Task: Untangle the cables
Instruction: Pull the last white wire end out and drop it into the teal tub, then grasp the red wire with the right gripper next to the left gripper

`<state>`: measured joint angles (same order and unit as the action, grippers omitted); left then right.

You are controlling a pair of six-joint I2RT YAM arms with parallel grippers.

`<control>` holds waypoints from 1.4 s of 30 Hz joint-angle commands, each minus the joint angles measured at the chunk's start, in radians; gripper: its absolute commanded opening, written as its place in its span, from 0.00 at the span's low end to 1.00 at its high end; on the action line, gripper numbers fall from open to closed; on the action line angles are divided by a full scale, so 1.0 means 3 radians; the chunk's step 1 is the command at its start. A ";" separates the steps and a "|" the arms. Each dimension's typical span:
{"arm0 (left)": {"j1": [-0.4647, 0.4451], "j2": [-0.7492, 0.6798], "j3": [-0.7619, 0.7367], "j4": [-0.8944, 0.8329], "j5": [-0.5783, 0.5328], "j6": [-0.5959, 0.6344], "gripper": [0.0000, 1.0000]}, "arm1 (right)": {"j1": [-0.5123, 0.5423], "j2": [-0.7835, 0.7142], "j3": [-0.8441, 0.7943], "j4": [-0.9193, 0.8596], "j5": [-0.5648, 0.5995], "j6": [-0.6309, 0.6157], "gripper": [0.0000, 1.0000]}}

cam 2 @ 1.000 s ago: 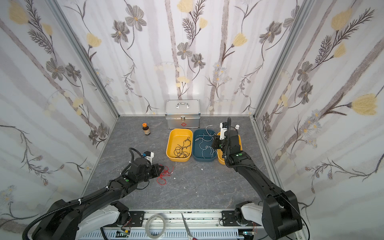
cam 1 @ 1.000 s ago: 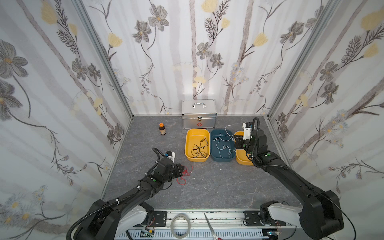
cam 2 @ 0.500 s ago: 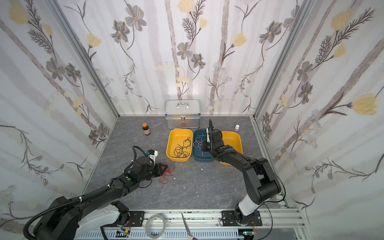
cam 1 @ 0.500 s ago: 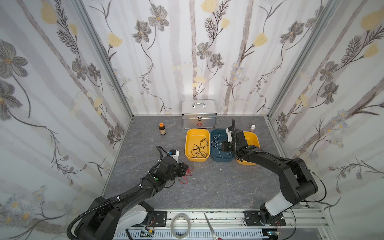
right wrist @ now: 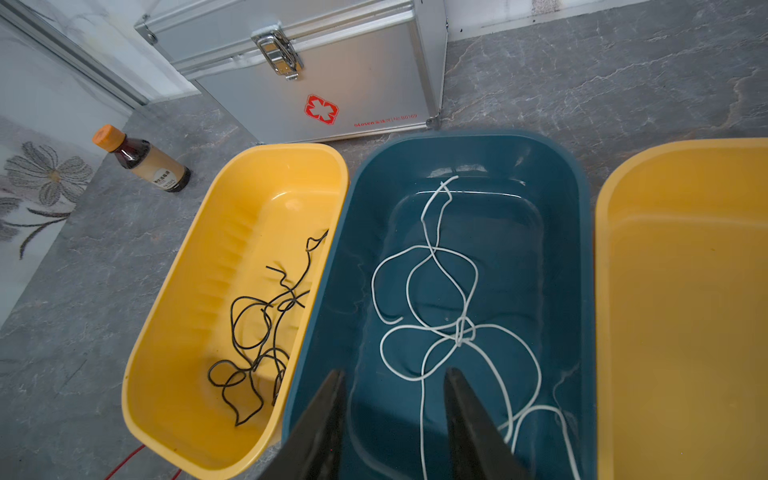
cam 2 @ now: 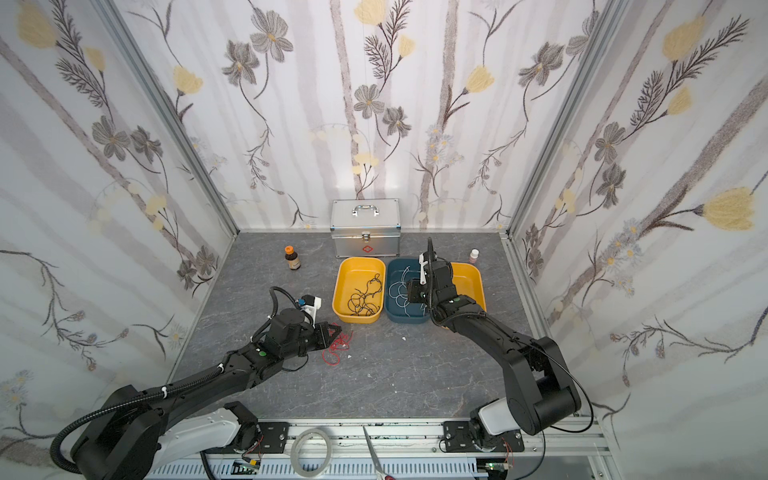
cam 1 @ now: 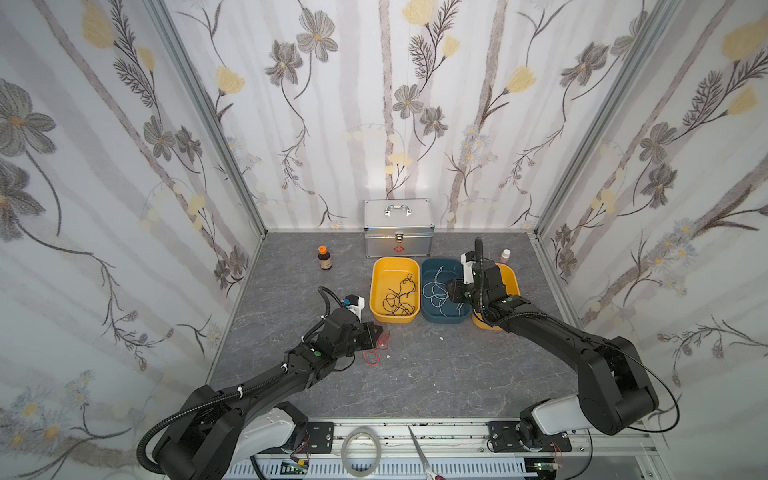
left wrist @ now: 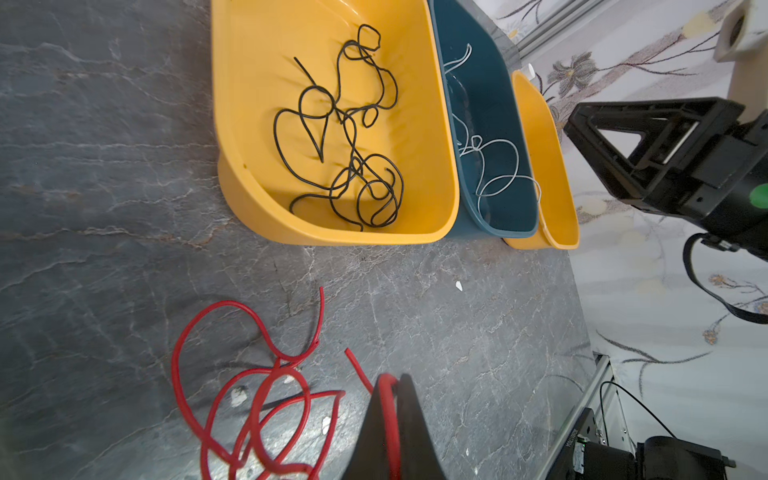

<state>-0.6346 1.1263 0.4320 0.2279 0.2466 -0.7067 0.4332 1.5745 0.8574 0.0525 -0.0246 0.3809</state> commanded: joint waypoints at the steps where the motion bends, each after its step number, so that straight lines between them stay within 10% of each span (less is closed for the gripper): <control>1: -0.0029 0.0019 0.0072 0.0084 0.0052 0.0039 0.04 | -0.0001 -0.0192 -0.0057 0.0035 -0.0187 -0.0064 0.43; 15: -0.0154 0.0312 0.0272 0.0419 0.0410 0.0036 0.04 | 0.0397 -0.0674 -0.0932 0.0702 -0.1437 -0.0233 0.43; 42: -0.0214 0.0577 0.0377 0.0587 0.0692 -0.0058 0.05 | 0.1343 0.0174 -0.0833 0.1121 -0.0925 -0.0511 0.33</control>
<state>-0.6987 1.3048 0.5426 0.3698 0.4423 -0.7258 0.8352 1.6283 0.6018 0.3767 -0.3401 0.2558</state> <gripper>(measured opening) 0.052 0.336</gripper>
